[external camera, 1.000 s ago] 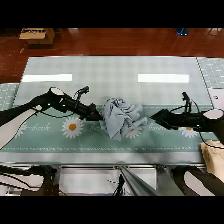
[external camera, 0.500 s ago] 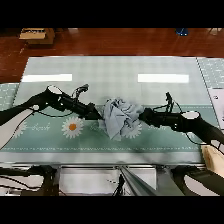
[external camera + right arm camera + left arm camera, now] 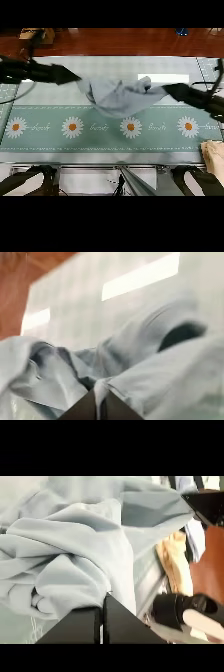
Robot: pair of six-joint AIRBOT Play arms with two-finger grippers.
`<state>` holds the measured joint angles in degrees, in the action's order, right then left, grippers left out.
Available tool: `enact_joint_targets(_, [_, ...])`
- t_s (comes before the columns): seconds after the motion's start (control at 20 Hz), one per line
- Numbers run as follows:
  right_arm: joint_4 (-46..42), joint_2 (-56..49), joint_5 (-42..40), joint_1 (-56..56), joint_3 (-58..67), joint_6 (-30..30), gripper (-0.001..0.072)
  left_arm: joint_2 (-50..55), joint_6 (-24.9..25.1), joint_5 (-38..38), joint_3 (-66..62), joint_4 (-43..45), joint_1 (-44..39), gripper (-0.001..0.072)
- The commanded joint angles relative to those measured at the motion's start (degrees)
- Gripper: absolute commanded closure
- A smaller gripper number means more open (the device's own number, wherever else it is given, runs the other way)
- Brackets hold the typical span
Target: Fold the shirts.
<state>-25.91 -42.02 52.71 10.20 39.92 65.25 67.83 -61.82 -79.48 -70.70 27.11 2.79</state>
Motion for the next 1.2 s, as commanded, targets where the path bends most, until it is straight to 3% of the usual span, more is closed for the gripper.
enact_joint_targets(0.0, [-7.8,7.0,3.8,4.8,9.6,3.3,0.068,-8.2,-3.9,-0.7,-9.2,0.1,4.6,0.0689])
enact_joint_targets(0.35, [-23.5,8.5,6.9,4.9,31.7,11.1,0.068,-16.2,-10.1,-0.6,-22.1,0.1,6.1,0.0689])
enact_joint_targets(0.6, [-35.7,8.6,16.3,4.9,44.0,15.1,0.068,-23.2,-15.3,-0.7,-27.2,6.7,6.1,0.0689])
enact_joint_targets(1.15, [-38.1,8.5,18.0,4.9,60.2,18.8,0.068,-31.1,-18.5,0.4,-28.3,10.0,6.1,0.0689])
